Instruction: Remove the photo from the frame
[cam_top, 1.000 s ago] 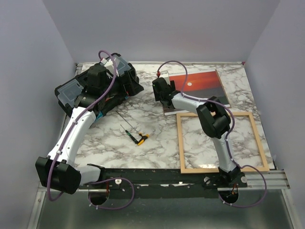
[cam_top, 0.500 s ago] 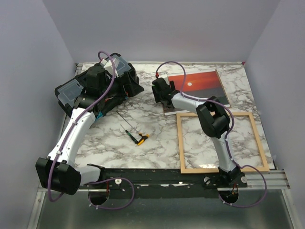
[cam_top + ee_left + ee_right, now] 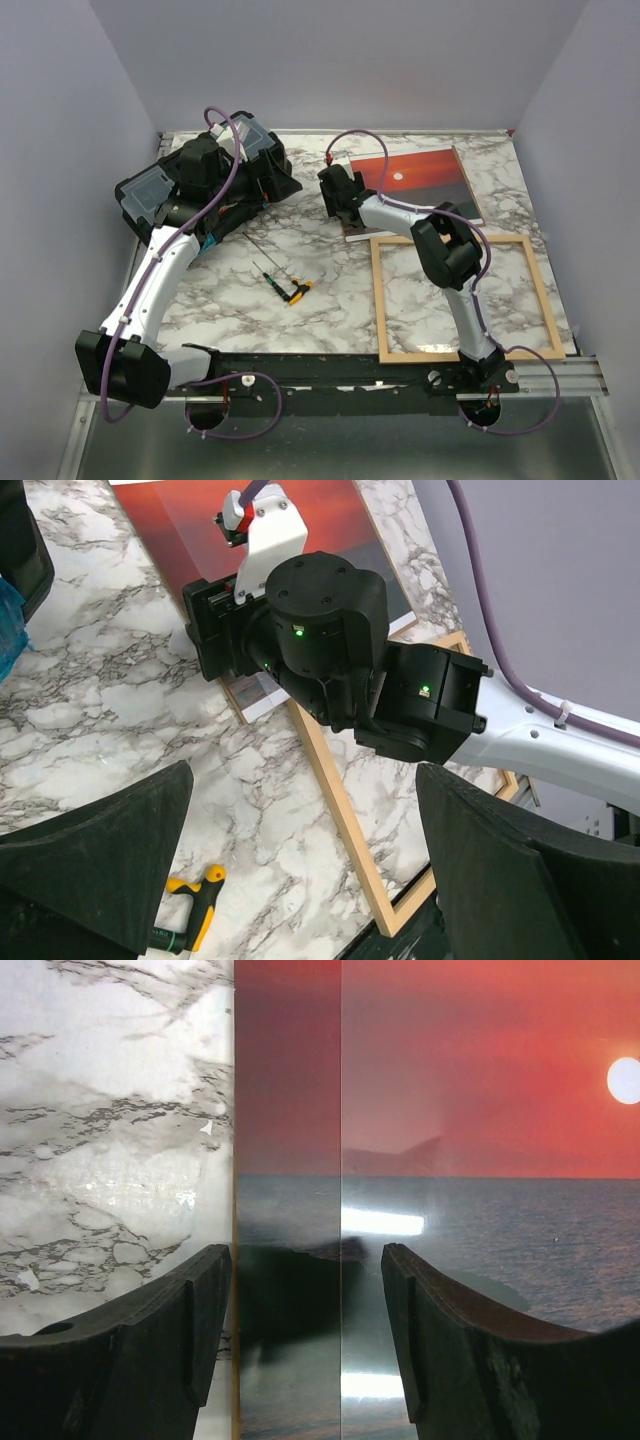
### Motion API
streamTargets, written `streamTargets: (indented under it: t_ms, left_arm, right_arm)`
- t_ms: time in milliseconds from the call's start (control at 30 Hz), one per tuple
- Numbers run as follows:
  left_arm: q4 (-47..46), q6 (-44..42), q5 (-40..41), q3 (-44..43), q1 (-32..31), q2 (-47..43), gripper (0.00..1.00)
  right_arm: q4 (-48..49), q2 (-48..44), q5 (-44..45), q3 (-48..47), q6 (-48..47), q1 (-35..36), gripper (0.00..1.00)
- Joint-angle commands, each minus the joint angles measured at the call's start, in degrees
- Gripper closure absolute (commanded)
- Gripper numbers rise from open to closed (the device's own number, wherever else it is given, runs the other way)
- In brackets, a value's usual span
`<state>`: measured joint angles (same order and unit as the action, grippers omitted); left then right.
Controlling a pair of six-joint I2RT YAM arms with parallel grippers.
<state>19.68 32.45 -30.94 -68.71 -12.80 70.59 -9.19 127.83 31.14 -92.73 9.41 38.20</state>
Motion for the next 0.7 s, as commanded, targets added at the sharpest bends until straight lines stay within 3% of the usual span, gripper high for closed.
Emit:
streamTargets:
  t_ms: [0,267,667]
  left_arm:
    - [-1.4,0.07,-2.05,0.56,0.37,-0.48,0.04]
    - [-1.52,0.25,-2.38,0.68,0.49,-0.27,0.04]
    - [-1.84,0.35,-3.2,0.73,0.67,0.55,0.03]
  right_arm:
    - [-0.69,-1.02,2.39,0.7,-0.21,0.29,0.34]
    - [-0.96,-2.52,4.37,1.32,-1.38,0.24,0.4]
    - [-0.98,-8.11,1.62,3.9,0.16,-1.21,0.37]
